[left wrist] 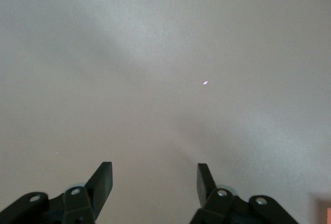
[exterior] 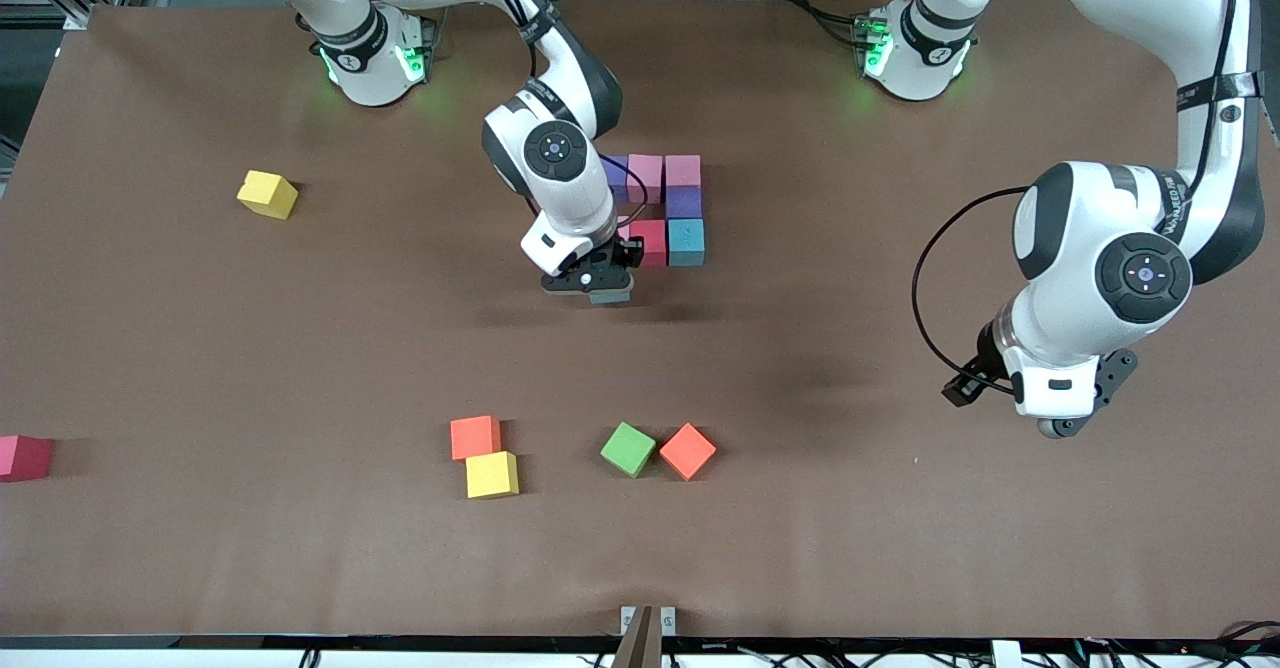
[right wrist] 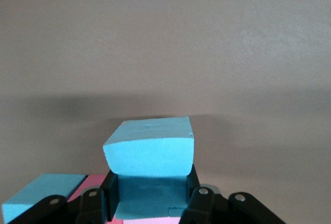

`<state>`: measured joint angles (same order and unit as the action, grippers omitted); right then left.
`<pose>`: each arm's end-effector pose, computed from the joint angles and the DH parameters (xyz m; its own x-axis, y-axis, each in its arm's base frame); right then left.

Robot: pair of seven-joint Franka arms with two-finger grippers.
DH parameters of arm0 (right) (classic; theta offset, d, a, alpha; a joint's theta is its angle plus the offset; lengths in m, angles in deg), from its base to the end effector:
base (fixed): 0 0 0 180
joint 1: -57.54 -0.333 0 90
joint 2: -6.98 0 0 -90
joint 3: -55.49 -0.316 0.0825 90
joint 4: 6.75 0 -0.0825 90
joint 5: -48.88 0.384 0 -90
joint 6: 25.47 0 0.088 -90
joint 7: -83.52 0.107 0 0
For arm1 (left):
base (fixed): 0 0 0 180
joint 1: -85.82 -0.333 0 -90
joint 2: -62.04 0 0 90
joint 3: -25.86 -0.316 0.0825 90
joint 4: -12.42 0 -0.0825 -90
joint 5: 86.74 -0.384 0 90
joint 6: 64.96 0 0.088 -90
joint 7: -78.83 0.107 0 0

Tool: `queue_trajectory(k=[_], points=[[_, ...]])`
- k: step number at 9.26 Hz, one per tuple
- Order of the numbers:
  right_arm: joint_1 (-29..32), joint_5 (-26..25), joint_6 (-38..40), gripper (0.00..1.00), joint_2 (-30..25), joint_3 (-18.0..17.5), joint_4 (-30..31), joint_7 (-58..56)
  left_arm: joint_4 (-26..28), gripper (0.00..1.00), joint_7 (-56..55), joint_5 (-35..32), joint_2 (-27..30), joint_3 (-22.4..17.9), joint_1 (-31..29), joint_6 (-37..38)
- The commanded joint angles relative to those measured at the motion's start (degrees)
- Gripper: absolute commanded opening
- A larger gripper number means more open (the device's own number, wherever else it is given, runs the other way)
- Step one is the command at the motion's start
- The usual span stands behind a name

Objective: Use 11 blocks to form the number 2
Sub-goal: 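Carry the cyan cube to the formation with the right gripper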

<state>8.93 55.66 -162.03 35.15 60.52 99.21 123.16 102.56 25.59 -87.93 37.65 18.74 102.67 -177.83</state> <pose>0.4657 0.4500 0.2624 1.0000 -0.0043 0.0059 -0.0039 -0.9981 -0.0616 0.6626 -0.1230 0.3948 0.7382 0.6734 0.0403 0.6744 -0.7356 -0.0632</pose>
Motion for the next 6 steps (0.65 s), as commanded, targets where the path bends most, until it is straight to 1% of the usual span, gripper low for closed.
queue_trajectory(k=[1,3,6], points=[[0.09,-7.11,-1.42,0.00,-1.46,-1.95,2.06,7.36,-1.01,0.74,0.50,1.80,-0.49,-0.17,0.29,0.73],[0.88,-7.13,-5.36,0.00,-0.93,-1.95,3.28,6.60,-1.01,0.74,0.50,1.81,-0.49,-0.17,0.29,0.73],[1.41,-6.70,-6.78,0.00,-0.14,-2.21,3.72,6.25,-1.01,0.74,0.33,1.81,-0.49,-0.17,0.55,0.73]])
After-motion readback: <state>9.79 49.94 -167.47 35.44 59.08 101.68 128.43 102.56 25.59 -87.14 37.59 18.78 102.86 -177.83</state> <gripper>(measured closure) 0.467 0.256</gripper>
